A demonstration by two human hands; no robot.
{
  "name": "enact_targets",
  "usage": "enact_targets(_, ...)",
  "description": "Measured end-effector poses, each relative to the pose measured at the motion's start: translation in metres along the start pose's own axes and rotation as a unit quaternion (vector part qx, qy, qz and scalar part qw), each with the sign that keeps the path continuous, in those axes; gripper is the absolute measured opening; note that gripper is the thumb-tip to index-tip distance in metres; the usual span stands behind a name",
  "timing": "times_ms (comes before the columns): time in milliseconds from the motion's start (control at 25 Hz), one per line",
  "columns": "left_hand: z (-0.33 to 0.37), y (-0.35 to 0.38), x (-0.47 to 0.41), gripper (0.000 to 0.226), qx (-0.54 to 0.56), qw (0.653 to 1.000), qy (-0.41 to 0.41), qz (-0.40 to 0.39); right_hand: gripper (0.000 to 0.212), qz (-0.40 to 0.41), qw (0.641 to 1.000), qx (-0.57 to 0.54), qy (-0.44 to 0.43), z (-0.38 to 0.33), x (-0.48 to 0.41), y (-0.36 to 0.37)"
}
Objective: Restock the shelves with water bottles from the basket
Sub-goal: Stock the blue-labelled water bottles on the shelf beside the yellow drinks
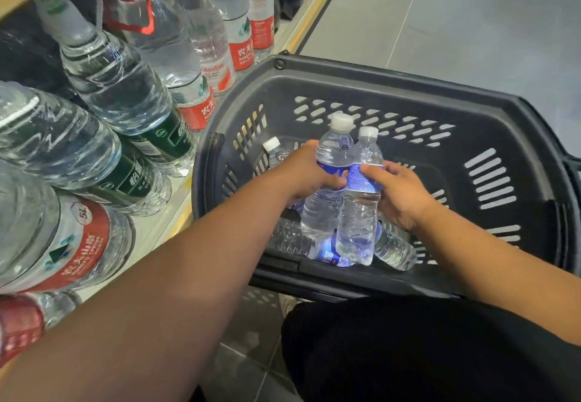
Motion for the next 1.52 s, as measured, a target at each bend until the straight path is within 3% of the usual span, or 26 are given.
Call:
enact_targets(160,0.005,-0.013,0.011,0.038,0.134,0.991,-0.002,0.009,0.029,0.004,0.998,-0.041,-0.046,-0.022,0.002,0.011)
enact_targets(280,0.015,-0.016,0.026,0.026,0.223,0.975,0.000,-0.011,0.038,0.005,0.997,-0.072,-0.028,-0.032,0.006,0.021)
enact_targets(400,0.031,-0.029,0.049,0.008,0.200,0.979,0.032,0.016,0.046,-0.003,0.995,-0.093,-0.020,-0.044,0.013,0.043)
enact_targets(520,0.044,-0.055,0.080,0.021,0.149,0.987,0.047,0.030,0.053,-0.061,0.993,-0.092,-0.029,-0.065,0.023,0.076)
enact_targets(640,0.050,-0.090,0.116,0.022,0.197,0.976,0.079,0.046,0.031,-0.161,0.983,-0.067,-0.055,-0.103,0.035,0.118)
enact_targets(800,0.052,-0.127,0.177,0.005,0.284,0.952,0.106,0.044,0.073,-0.260,0.957,-0.028,-0.123,-0.147,0.060,0.162)
enact_targets(880,0.045,-0.146,0.210,0.017,0.323,0.936,0.128,0.054,0.084,-0.321,0.932,-0.013,-0.169,-0.162,0.079,0.190)
enact_targets(1040,0.023,-0.177,0.280,0.051,0.359,0.908,0.189,0.106,0.112,-0.329,0.912,0.009,-0.245,-0.183,0.122,0.238)
enact_targets(1200,0.002,-0.199,0.354,0.041,0.411,0.868,0.229,0.160,0.103,-0.339,0.878,0.062,-0.332,-0.208,0.181,0.283)
enact_targets(1520,-0.050,-0.237,0.485,0.043,0.397,0.822,0.247,0.325,0.101,-0.400,0.831,0.042,-0.384,-0.221,0.281,0.366)
Point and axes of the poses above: each hand's wrist, its own x-axis away from the middle knuckle, its own y-axis out of the palm, z = x × y, the point moved 7 cm from there along -x, towards the middle knuckle, and after that the axes turned 15 degrees about -y, right-handed, at the moved point
